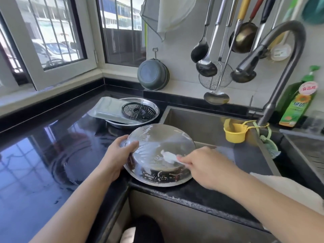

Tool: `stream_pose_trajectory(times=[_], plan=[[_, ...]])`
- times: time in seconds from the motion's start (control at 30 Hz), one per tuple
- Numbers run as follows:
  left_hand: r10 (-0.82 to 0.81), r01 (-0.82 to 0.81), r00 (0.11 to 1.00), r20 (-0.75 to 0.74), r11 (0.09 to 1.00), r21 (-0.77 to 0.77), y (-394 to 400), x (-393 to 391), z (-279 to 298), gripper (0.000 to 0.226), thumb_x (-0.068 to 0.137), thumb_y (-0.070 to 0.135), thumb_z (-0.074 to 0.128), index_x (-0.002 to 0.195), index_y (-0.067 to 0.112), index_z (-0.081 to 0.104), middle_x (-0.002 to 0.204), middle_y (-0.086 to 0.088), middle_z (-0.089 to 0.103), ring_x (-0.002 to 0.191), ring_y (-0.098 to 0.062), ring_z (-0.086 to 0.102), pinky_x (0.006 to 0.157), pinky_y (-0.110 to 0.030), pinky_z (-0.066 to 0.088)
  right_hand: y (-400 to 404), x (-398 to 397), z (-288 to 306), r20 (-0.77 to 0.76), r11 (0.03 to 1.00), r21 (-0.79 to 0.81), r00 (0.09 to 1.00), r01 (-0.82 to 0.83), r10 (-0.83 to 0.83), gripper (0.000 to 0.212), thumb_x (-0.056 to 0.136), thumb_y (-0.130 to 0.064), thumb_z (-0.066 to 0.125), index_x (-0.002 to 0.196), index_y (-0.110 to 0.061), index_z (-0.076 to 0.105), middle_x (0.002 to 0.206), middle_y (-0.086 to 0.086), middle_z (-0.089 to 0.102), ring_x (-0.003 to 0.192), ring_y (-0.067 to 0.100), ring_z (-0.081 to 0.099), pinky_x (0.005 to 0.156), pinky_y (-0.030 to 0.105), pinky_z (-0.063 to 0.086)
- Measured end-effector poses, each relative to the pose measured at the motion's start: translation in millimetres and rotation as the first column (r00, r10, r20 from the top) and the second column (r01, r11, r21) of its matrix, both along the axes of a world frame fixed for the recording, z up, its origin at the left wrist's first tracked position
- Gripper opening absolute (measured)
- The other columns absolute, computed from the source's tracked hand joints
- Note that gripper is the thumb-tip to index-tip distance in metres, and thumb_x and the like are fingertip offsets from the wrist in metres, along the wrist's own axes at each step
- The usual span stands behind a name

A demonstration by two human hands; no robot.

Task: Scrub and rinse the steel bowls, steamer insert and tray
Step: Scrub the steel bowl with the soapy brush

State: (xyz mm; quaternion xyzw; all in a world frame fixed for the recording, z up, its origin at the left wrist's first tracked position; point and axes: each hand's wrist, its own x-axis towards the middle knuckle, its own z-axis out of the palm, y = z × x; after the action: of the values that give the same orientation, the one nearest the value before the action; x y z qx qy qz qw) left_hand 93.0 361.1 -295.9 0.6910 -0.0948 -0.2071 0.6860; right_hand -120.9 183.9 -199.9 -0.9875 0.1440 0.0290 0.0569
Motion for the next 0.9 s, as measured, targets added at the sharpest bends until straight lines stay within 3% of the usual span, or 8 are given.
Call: stream_pose_trajectory(times=[0.1,0.17,0.23,0.37,0.53,0.63,0.8,0.9], plan=[[0.027,-0.026,1.000,0.004,0.999,-0.027,-1.8,2.3,-1.4,0.057,0.090,0.022,0.081,0.141,0.016,0.056,0.117,-0.009,0.074,0.101,-0.025,0.076,0.099,-0.050,0.057,-32.6,-1.7,-6.0,0.018,0.984,0.001,0.984,0.179,-0.179,0.042,0.105,-0.031,0.040,0.138,-0.055,0.052,0.106,0.001,0.062,0.092,0.028,0.060,0.064,0.035,0.044],[0.037,-0.037,0.999,0.007,0.998,-0.047,-3.7,1.8,-3.3,0.054,0.090,0.020,0.080,0.139,0.017,0.057,0.115,-0.008,0.075,0.100,-0.025,0.076,0.099,-0.050,0.058,-30.1,-15.6,-15.6,0.040,0.980,0.111,0.984,0.166,-0.172,0.040,0.105,-0.034,0.042,0.135,-0.058,0.053,0.077,-0.009,0.049,0.069,0.018,0.049,0.053,0.028,0.035],[0.036,-0.035,0.999,0.012,0.998,-0.052,-4.8,2.7,-6.0,0.055,0.089,0.021,0.081,0.140,0.016,0.058,0.115,-0.008,0.075,0.100,-0.025,0.076,0.098,-0.050,0.058,-18.1,-26.9,-21.9,0.063,0.976,0.180,0.989,0.121,-0.134,0.038,0.106,-0.037,0.044,0.134,-0.062,0.051,0.066,-0.009,0.037,0.061,0.015,0.037,0.050,0.024,0.029],[0.043,-0.041,0.999,0.025,0.997,-0.061,-4.3,4.4,-7.5,0.058,0.089,0.023,0.082,0.142,0.018,0.058,0.115,-0.005,0.076,0.101,-0.023,0.076,0.101,-0.048,0.056,-40.9,-23.7,-18.6,0.076,0.963,0.092,0.963,0.252,-0.259,0.040,0.106,-0.033,0.041,0.137,-0.057,0.051,0.074,-0.010,0.043,0.071,0.017,0.041,0.052,0.020,0.029],[0.051,-0.048,0.998,0.040,0.996,-0.072,-5.9,7.2,-11.3,0.057,0.088,0.024,0.082,0.140,0.019,0.060,0.114,-0.005,0.076,0.100,-0.023,0.076,0.101,-0.048,0.056,-26.0,-33.8,-23.1,0.084,0.968,0.163,0.975,0.190,-0.206,0.041,0.106,-0.034,0.043,0.135,-0.061,0.049,0.066,-0.011,0.039,0.058,0.012,0.035,0.052,0.025,0.032],[0.042,-0.038,0.998,0.045,0.997,-0.072,-5.7,7.5,-12.1,0.058,0.087,0.026,0.084,0.140,0.020,0.060,0.114,-0.005,0.076,0.099,-0.022,0.076,0.100,-0.048,0.057,-49.2,-26.1,-20.7,0.089,0.942,0.169,0.948,0.288,-0.306,0.040,0.106,-0.033,0.042,0.136,-0.056,0.054,0.071,-0.011,0.046,0.059,0.010,0.039,0.051,0.025,0.031],[0.008,-0.006,0.999,0.035,0.998,-0.066,-2.8,10.2,-13.4,0.080,0.068,0.040,0.086,0.141,0.021,0.061,0.115,-0.003,0.078,0.099,-0.021,0.077,0.100,-0.047,0.057,-21.8,-35.8,-28.3,0.067,0.965,0.187,0.977,0.185,-0.201,0.041,0.105,-0.032,0.045,0.135,-0.060,0.050,0.062,-0.008,0.037,0.055,0.010,0.031,0.049,0.023,0.027],[0.000,0.002,1.000,0.025,0.996,-0.086,-4.0,10.3,-12.5,0.076,0.075,0.034,0.086,0.144,0.020,0.059,0.116,-0.003,0.078,0.100,-0.021,0.077,0.102,-0.047,0.056,-46.6,-21.1,-32.1,0.083,0.944,0.192,0.954,0.268,-0.287,0.041,0.105,-0.030,0.044,0.135,-0.055,0.055,0.073,-0.008,0.051,0.063,0.015,0.047,0.051,0.027,0.033]])
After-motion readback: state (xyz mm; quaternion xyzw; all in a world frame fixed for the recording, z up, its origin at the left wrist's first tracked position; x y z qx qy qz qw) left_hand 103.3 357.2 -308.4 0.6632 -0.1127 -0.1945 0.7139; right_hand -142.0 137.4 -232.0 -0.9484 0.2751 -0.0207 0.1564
